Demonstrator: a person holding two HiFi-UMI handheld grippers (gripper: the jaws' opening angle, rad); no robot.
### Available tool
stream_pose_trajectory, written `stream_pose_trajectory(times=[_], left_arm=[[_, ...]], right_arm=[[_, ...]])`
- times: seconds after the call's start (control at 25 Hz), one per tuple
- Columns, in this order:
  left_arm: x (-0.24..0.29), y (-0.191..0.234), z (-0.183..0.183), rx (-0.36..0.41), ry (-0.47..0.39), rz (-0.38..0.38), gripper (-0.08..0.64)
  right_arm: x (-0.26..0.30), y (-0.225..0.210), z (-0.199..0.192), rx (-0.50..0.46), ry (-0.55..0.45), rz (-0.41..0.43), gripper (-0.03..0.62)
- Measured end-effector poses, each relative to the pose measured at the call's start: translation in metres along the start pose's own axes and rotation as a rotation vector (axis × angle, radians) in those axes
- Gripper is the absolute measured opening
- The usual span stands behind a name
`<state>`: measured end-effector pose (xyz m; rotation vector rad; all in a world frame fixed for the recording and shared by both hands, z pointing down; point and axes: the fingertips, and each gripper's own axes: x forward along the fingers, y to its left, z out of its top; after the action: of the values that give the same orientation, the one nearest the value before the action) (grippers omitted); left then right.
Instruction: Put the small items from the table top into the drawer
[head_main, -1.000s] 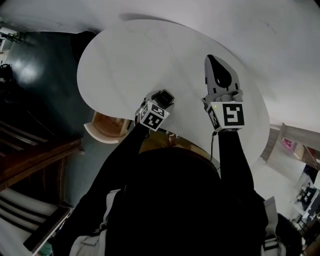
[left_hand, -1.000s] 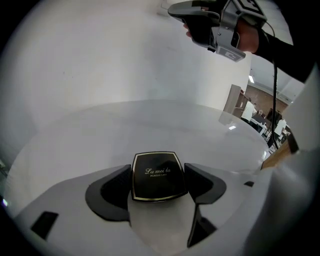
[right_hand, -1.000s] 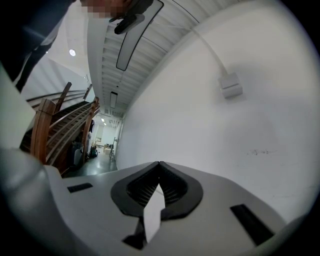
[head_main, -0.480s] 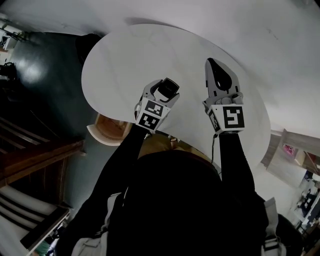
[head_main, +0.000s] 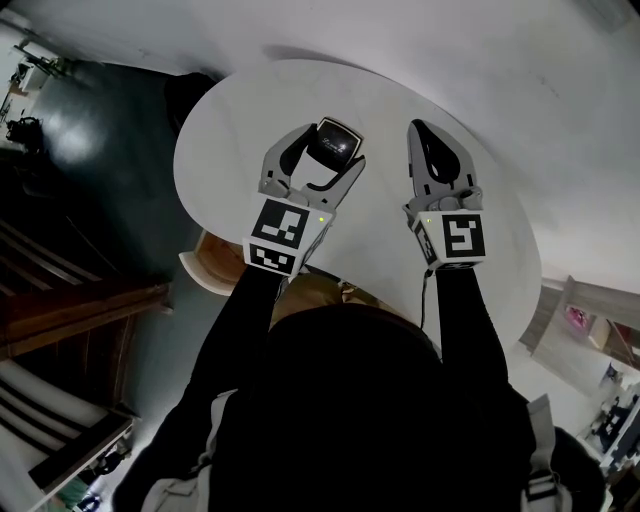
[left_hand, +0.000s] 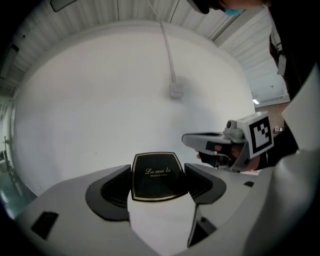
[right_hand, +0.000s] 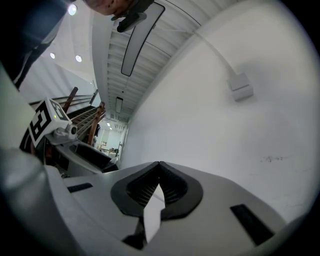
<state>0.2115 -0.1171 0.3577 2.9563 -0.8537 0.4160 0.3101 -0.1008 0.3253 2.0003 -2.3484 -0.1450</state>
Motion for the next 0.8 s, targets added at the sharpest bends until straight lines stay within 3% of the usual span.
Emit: stream_pose_trajectory(times=[0.16,0.4,0.64,0.8], left_arm=[[-0.012,0.007,0.022,-0.013,-0.058,0.018,0.347],[-0.03,0.023,0.02,-0.017,-0.065,0.046,0.347],[-0.07,0.058,0.013,-0.01,-0.048,0.113,0.347],[-0.109,0.096,0.014,-0.028,-0.034,0.199,0.346]], right_arm=[[0.004,0.006,0.007,-0.006,-0.008,0.007,0.026],[0.015,0.027,0.012,-0.022,-0.011,0.038,0.026],[0.04,0.078,0.028,-0.023,-0.005,0.124,0.026],[0.07,0.125,0.05,-0.035,-0.014,0.224,0.026]])
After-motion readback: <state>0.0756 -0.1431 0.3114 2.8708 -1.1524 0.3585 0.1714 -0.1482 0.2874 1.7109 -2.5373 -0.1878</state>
